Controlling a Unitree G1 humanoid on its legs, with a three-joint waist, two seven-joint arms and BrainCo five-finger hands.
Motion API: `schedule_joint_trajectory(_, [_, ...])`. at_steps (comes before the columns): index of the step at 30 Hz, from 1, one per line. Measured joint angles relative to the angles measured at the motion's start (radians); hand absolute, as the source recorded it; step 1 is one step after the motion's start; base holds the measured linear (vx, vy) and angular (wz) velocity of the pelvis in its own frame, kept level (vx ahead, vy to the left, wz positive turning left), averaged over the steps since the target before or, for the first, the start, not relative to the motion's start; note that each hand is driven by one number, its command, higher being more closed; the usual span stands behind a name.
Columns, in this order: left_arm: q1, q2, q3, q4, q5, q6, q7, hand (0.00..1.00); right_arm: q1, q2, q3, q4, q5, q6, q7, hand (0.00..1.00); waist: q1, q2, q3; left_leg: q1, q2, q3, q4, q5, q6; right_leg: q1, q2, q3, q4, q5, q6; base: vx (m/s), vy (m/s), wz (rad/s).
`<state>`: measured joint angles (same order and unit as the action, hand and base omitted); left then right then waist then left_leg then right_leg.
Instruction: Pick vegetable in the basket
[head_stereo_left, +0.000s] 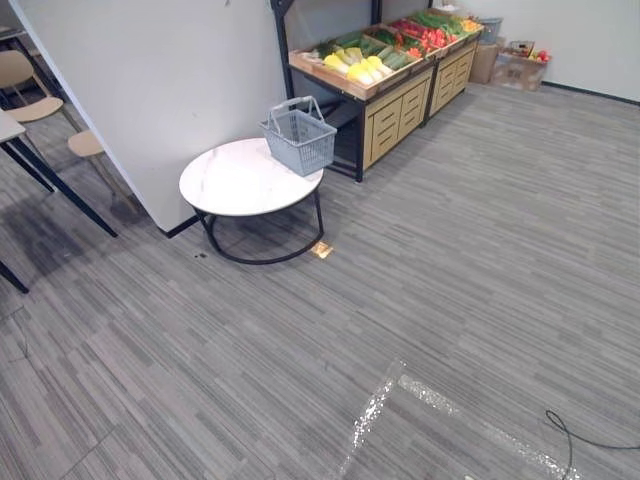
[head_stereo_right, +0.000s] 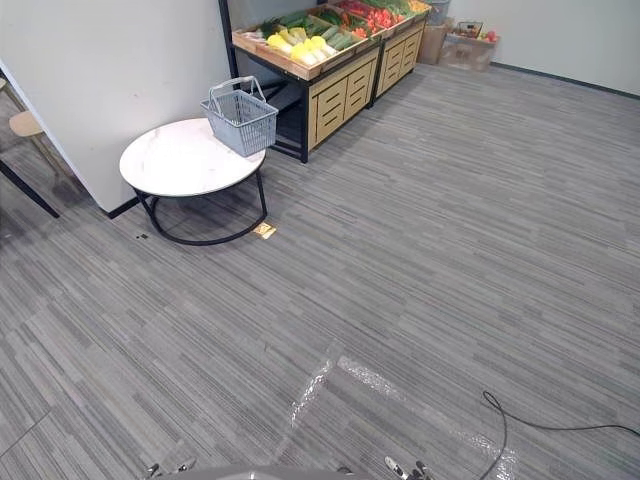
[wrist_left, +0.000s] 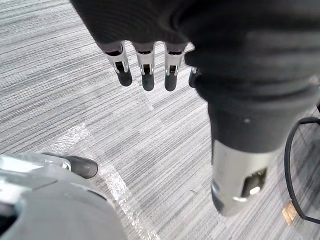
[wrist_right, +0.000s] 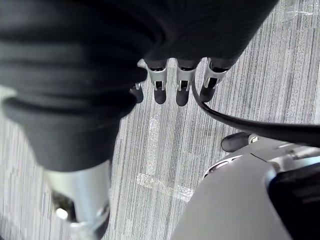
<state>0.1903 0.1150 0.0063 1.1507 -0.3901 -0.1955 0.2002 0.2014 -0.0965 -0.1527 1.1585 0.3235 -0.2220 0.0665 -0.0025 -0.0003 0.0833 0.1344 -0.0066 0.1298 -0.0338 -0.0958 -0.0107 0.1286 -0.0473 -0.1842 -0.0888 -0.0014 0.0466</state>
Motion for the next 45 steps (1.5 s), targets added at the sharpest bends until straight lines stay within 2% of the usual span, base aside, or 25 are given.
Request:
schedule_joint_trajectory(5, [-0.007,-0.003,0.000,0.000,0.003,-0.004,0.040,0.00,-0.012,0.006,-0.017,0.000,0.000,0.000,-0.016,0.00,0.001,0.000,0.017,0.015,0.002,0.002,-0.010,0.001,-0.006,0.015,0.003,-0.003,-0.008,-0.004,0.007,0.00,-0.031,0.00])
schedule_joint_trajectory(6, [-0.007,-0.004,0.000,0.000,0.003,-0.004,0.053,0.00,-0.014,0.008,-0.021,0.000,0.000,0.000,-0.018,0.00,0.001,0.001,0.019,0.020,0.003,0.002,-0.016,0.003,-0.008,0.016,0.004,-0.003,-0.007,-0.010,0.022,-0.03,-0.049,-0.02])
schedule_joint_trajectory(8, [-0.008,-0.006,0.000,0.000,0.003,-0.006,0.072,0.00,-0.024,0.011,-0.028,-0.001,0.000,-0.001,-0.019,0.00,0.001,0.000,0.025,0.026,0.007,0.004,-0.018,0.003,-0.008,0.019,0.007,-0.002,-0.007,-0.010,0.027,-0.04,-0.045,-0.03])
schedule_joint_trajectory(15, [-0.011,-0.005,0.000,0.000,0.002,-0.012,0.049,0.00,-0.035,0.015,-0.029,-0.003,0.003,-0.007,-0.013,0.00,0.003,-0.003,0.034,0.027,0.016,0.008,-0.021,0.006,-0.013,0.016,0.015,-0.003,-0.005,-0.007,0.022,-0.03,-0.040,-0.01])
schedule_joint_trajectory(17, [-0.010,-0.003,0.000,0.000,0.003,-0.013,0.030,0.00,-0.036,0.014,-0.029,-0.003,0.010,-0.004,0.000,0.00,0.004,-0.004,0.034,0.031,0.016,0.012,-0.032,0.011,-0.019,0.015,0.016,-0.004,-0.005,-0.006,0.021,-0.02,-0.018,0.00])
schedule_joint_trajectory(19, [-0.010,-0.002,0.000,0.000,0.003,-0.014,0.025,0.00,-0.035,0.014,-0.030,-0.004,0.040,0.000,0.059,0.00,0.004,-0.005,0.035,0.033,0.017,0.015,-0.034,0.012,-0.020,0.015,0.016,-0.004,-0.005,-0.006,0.021,0.00,0.000,0.00])
schedule_joint_trajectory(21, [-0.010,-0.002,0.000,0.000,0.003,-0.013,0.025,0.00,-0.037,0.014,-0.030,-0.004,0.051,0.001,0.082,0.00,0.004,-0.006,0.035,0.033,0.016,0.017,-0.035,0.012,-0.020,0.015,0.016,-0.004,-0.005,-0.006,0.021,0.00,0.000,0.00])
schedule_joint_trajectory(24, [-0.010,0.000,0.000,-0.001,0.003,-0.011,0.025,0.00,-0.041,0.015,-0.029,-0.004,0.084,0.021,0.097,0.00,0.004,-0.009,0.037,0.037,0.016,0.019,-0.036,0.012,-0.020,0.017,0.016,-0.004,-0.005,-0.006,0.021,0.00,0.000,0.00])
schedule_joint_trajectory(27, [-0.011,0.001,0.000,-0.001,0.003,-0.012,0.025,0.00,-0.043,0.015,-0.029,-0.003,0.131,0.063,0.106,0.00,0.004,-0.013,0.041,0.044,0.016,0.021,-0.040,0.012,-0.020,0.022,0.016,-0.004,-0.006,-0.006,0.021,-0.02,-0.018,-0.01])
schedule_joint_trajectory(28, [-0.011,0.001,0.000,-0.001,0.003,-0.011,0.025,0.00,-0.044,0.015,-0.029,-0.004,0.131,0.078,0.104,0.00,0.004,-0.013,0.041,0.044,0.016,0.021,-0.040,0.012,-0.020,0.022,0.016,-0.004,-0.006,-0.006,0.021,-0.04,-0.027,-0.01])
schedule_joint_trajectory(31, [-0.011,0.004,0.000,-0.001,0.003,-0.010,0.025,0.00,-0.046,0.017,-0.029,-0.003,0.123,0.078,0.082,0.00,0.004,-0.017,0.043,0.046,0.016,0.021,-0.040,0.012,-0.020,0.024,0.016,-0.004,-0.006,-0.006,0.021,-0.01,-0.008,0.00])
schedule_joint_trajectory(36, [-0.013,0.007,0.000,0.000,0.003,-0.011,0.025,0.00,-0.050,0.026,-0.030,-0.004,0.077,0.039,-0.007,0.00,0.004,-0.022,0.047,0.047,0.016,0.021,-0.040,0.012,-0.020,0.025,0.016,-0.004,-0.006,-0.006,0.021,-0.01,-0.006,0.00])
schedule_joint_trajectory(45, [-0.014,0.007,-0.001,0.000,0.003,-0.011,0.030,0.00,-0.050,0.028,-0.030,-0.004,0.044,0.024,-0.039,0.00,0.004,-0.021,0.050,0.054,0.016,0.021,-0.040,0.012,-0.020,0.033,0.016,-0.005,-0.010,-0.006,0.021,-0.03,-0.023,0.00])
